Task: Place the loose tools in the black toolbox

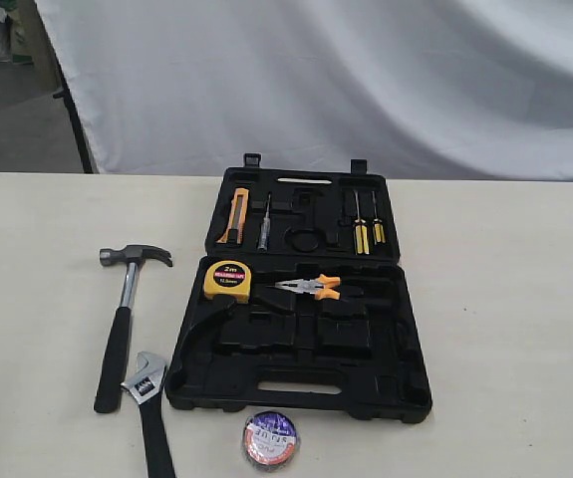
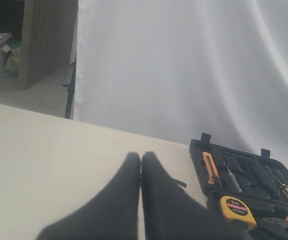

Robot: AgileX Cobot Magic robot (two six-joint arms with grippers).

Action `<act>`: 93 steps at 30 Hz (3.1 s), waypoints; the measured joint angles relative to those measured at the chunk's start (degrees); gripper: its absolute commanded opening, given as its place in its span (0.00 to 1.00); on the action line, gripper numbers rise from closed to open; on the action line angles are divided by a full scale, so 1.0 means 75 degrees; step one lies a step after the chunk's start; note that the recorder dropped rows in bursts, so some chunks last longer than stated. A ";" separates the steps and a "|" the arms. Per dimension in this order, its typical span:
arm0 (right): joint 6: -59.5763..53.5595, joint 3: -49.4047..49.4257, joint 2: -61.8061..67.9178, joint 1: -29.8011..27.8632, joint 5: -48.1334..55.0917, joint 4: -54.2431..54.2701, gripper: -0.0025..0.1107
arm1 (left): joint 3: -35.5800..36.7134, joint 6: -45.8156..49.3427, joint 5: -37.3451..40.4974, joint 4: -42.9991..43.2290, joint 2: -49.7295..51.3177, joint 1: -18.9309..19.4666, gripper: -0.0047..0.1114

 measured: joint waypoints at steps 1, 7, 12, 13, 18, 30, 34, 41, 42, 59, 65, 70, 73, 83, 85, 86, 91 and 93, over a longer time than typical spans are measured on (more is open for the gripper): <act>0.0000 0.0000 0.0000 0.0000 0.0000 0.0000 0.02 | 0.0000 0.0000 0.0000 0.0000 0.0000 0.0000 0.05; 0.0145 0.0000 0.0000 0.0000 -0.0295 0.0191 0.02 | 0.0000 0.0000 0.0000 0.0000 0.0000 0.0000 0.05; 0.0722 0.0000 0.0000 0.0000 -0.1393 0.1546 0.02 | 0.0000 0.0000 0.0000 0.0000 0.0000 0.0000 0.05; 0.0835 0.0000 0.0000 0.0000 -0.1611 0.1860 0.02 | 0.0000 0.0000 0.0000 0.0000 0.0000 0.0000 0.05; 0.1053 0.0000 0.0000 0.0000 -0.2035 0.2713 0.02 | 0.0000 0.0000 0.0000 0.0000 0.0000 0.0000 0.05; 0.0523 0.0000 0.0000 0.0000 -0.1407 0.2857 0.02 | 0.0000 0.0000 0.0000 0.0000 0.0000 0.0000 0.05; 0.0287 0.0000 0.0000 0.0000 -0.1247 0.2857 0.02 | 0.0000 0.0000 0.0000 0.0000 0.0000 0.0000 0.05; -0.0131 0.0000 0.0135 0.0455 -0.1085 0.2857 0.02 | 0.0000 0.0000 0.0000 0.0000 0.0000 0.0000 0.05; -0.0186 0.0000 0.0300 0.0570 -0.1085 0.2870 0.02 | 0.0000 0.0000 0.0000 0.0000 0.0000 0.0000 0.05; -0.0394 -0.0382 0.4896 0.2487 -0.1683 0.2870 0.02 | 0.0000 0.0000 0.0000 0.0000 0.0000 0.0000 0.05; -0.0156 -0.0395 0.5952 0.3609 -0.2954 0.2885 0.02 | 0.0000 0.0000 0.0000 0.0000 0.0000 0.0000 0.05; -0.0108 -0.0411 0.6815 0.4548 -0.4187 0.2885 0.02 | 0.0000 0.0000 0.0000 0.0000 0.0000 0.0000 0.05; -0.0108 -0.0568 0.7408 0.5062 -0.4642 0.2885 0.02 | 0.0000 0.0000 0.0000 0.0000 0.0000 0.0000 0.05; -0.0168 -0.2021 0.9997 0.6213 -0.4735 0.2885 0.02 | 0.0000 0.0000 0.0000 0.0000 0.0000 0.0000 0.05; -0.0183 -0.2302 1.0412 0.6297 -0.4735 0.2885 0.04 | 0.0000 0.0000 0.0000 0.0000 0.0000 0.0000 0.05; -0.0183 -0.2490 1.0696 0.6317 -0.4735 0.2885 0.08 | 0.0000 0.0000 0.0000 0.0000 0.0000 0.0000 0.05; -0.0263 -0.3299 1.1524 0.6330 -0.4204 0.2885 0.40 | 0.0000 0.0000 0.0000 0.0000 0.0000 0.0000 0.05; -0.0425 -0.3674 1.1760 0.6330 -0.3749 0.2885 0.47 | 0.0000 0.0000 0.0000 0.0000 0.0000 0.0000 0.05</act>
